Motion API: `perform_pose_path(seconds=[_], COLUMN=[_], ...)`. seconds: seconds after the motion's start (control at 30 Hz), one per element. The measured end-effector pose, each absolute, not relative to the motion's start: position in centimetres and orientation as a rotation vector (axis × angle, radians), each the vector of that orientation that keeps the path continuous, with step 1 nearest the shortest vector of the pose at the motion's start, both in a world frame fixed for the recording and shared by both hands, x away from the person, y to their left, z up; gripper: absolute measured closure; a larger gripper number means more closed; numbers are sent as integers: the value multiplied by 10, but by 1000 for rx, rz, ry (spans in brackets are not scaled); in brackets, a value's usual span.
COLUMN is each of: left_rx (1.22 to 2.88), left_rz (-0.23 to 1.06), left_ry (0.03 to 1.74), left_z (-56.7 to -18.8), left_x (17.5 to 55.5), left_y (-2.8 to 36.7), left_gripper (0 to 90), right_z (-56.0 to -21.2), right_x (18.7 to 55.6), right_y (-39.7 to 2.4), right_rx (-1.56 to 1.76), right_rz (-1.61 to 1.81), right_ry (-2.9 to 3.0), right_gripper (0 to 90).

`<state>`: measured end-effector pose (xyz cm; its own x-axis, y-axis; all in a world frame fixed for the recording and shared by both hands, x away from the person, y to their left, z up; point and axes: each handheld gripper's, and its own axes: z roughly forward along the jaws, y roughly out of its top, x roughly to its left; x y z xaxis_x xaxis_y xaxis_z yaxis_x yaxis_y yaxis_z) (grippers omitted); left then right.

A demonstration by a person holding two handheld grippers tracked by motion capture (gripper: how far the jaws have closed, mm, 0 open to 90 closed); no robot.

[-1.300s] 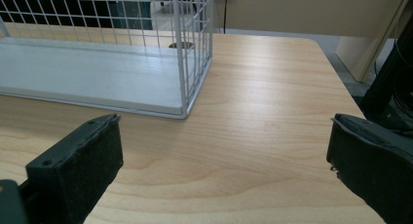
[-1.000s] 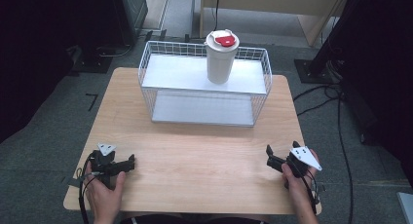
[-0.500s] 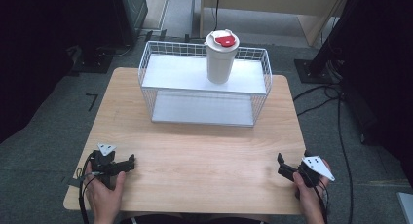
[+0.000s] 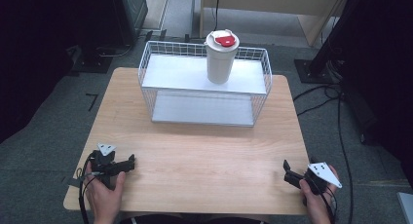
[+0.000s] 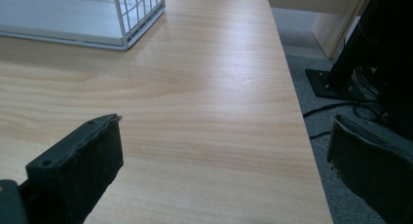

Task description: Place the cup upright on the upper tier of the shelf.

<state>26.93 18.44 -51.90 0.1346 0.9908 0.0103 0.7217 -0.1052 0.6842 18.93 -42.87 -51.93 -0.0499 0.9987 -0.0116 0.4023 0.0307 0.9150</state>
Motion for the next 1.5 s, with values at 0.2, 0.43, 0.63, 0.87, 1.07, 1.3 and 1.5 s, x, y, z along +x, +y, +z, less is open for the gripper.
perform_pose_path(seconds=[0.2,0.43,0.63,0.87,1.07,1.3,1.5], left_rx=[1885,1885,1885,1885,1885,1885,1885], left_rz=[661,661,661,661,661,661,662], left_ry=[1642,1641,1642,1642,1642,1642,1641], left_z=[-519,-519,-519,-519,-519,-519,-519], left_x=[269,269,269,269,269,269,269], left_y=[184,184,184,184,184,184,184], left_gripper=[0,0,0,0,0,0,0], right_z=[-520,-522,-523,-526,-527,-527,-527], right_x=[186,185,184,187,189,189,192], right_y=[-432,-434,-437,-439,-441,-441,-441], right_rx=[1531,1581,1626,1669,1690,1694,1689], right_rz=[943,873,845,798,803,803,808], right_ry=[1616,1710,1769,1839,1866,1866,1872], right_gripper=[0,0,0,0,0,0,0])
